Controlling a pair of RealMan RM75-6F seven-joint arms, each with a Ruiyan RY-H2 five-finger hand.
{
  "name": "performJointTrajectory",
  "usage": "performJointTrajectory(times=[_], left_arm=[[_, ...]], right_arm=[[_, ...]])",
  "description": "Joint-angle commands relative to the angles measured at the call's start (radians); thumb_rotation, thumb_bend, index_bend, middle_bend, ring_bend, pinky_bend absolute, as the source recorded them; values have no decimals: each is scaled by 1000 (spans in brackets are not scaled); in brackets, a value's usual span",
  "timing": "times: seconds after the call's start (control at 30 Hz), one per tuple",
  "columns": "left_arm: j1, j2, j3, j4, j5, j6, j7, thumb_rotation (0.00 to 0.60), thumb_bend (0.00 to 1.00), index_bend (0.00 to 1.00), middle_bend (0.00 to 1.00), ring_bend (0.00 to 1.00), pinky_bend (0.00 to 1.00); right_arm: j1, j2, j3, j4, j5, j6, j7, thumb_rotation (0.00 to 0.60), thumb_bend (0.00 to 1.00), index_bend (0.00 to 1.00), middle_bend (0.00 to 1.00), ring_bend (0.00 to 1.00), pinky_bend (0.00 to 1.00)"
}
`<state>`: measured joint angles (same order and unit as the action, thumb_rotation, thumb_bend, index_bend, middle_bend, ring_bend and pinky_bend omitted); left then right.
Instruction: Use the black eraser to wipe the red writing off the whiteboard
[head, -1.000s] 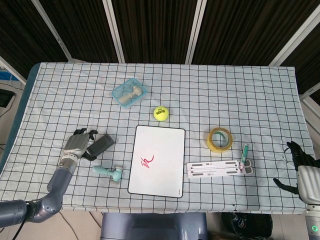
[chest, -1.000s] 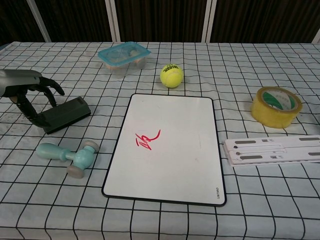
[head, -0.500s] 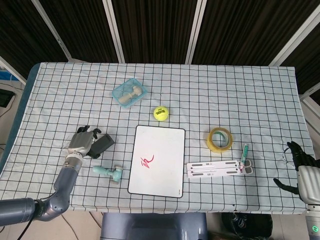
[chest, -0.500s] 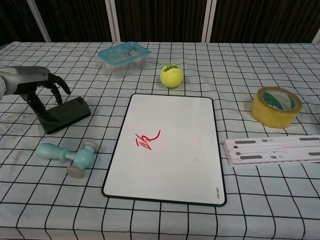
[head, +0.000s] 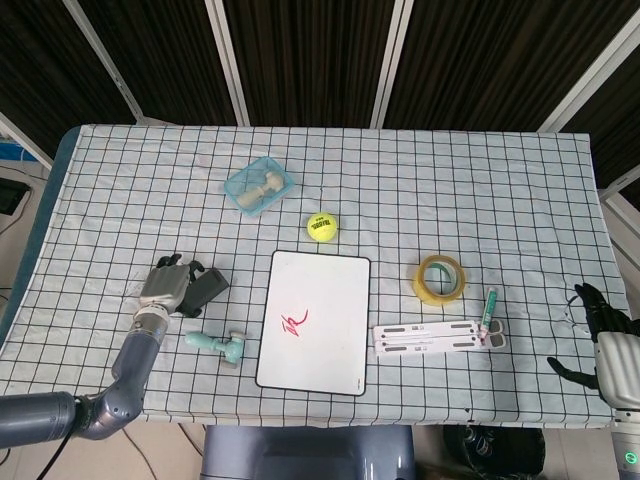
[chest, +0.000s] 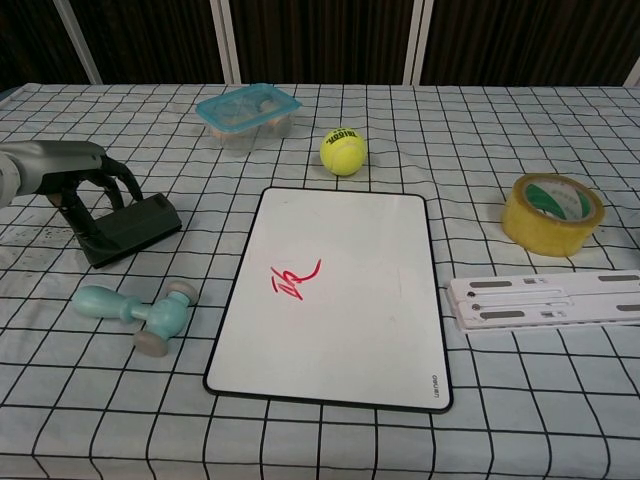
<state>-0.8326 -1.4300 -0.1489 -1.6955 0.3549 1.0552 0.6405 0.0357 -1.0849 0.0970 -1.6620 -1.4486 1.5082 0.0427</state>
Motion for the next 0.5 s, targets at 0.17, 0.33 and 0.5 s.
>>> performJointTrajectory(times=[0.17,0.33,0.5], left_arm=[[-7,-3,3,7,-9,-12,0,600,185,260,356,0,21],[-11,-5,3,9,-11,-4,2,600,191,263,362,0,22],[-14,-6,3,11,-20,-8,4,600,217,279,381,0,22]], right_arm=[[-1,0,-1,1,0,-1,-1,600,76,60,89,192,213],[0,0,-1,-1,1,-3,-2,600,76,59,90,192,213],[0,1,-1,-2,3,-4,1,600,76,60,89,192,213]])
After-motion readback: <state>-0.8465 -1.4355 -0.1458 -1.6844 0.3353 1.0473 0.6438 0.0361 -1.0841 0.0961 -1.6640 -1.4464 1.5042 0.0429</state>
